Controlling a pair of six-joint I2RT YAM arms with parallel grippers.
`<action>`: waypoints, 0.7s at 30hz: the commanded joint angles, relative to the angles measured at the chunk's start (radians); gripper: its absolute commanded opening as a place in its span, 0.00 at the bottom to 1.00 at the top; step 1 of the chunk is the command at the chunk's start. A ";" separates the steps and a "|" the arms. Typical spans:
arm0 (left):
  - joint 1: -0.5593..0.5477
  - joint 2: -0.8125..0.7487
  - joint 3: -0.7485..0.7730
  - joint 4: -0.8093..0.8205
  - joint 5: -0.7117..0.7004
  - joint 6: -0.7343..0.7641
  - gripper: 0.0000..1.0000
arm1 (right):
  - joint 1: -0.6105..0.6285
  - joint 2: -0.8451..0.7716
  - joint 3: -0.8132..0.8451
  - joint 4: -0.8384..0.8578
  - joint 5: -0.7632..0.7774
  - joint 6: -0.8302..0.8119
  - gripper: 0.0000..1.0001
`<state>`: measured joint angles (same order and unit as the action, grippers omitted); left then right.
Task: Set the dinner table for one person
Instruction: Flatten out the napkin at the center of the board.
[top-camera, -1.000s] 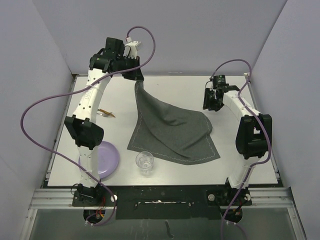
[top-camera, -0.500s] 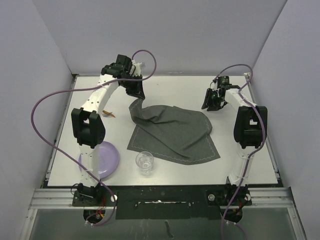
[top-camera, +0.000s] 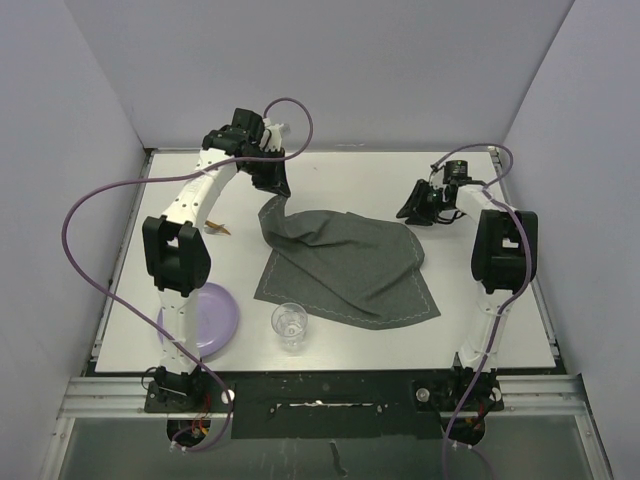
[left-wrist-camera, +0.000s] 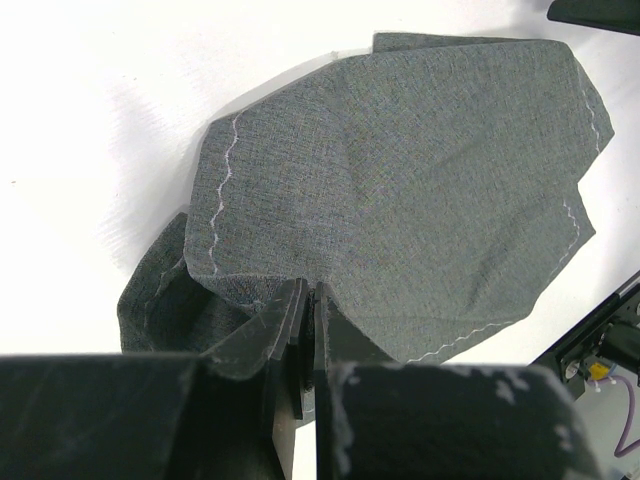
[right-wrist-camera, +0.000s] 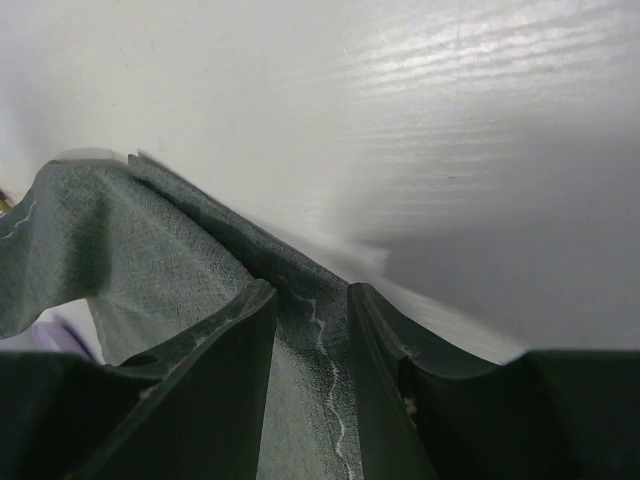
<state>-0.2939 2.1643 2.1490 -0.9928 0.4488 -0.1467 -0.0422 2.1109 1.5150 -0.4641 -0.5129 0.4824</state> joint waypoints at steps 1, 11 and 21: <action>-0.005 -0.016 0.005 0.040 0.013 -0.001 0.00 | -0.016 -0.025 -0.063 0.119 -0.159 0.073 0.35; -0.017 -0.032 -0.008 0.042 0.009 -0.004 0.00 | -0.014 -0.061 -0.186 0.243 -0.276 0.155 0.15; -0.025 -0.047 -0.028 0.047 -0.002 -0.003 0.00 | 0.019 -0.157 -0.124 0.186 -0.274 0.125 0.00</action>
<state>-0.3176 2.1643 2.1159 -0.9871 0.4480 -0.1486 -0.0463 2.0735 1.3243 -0.2699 -0.7456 0.6292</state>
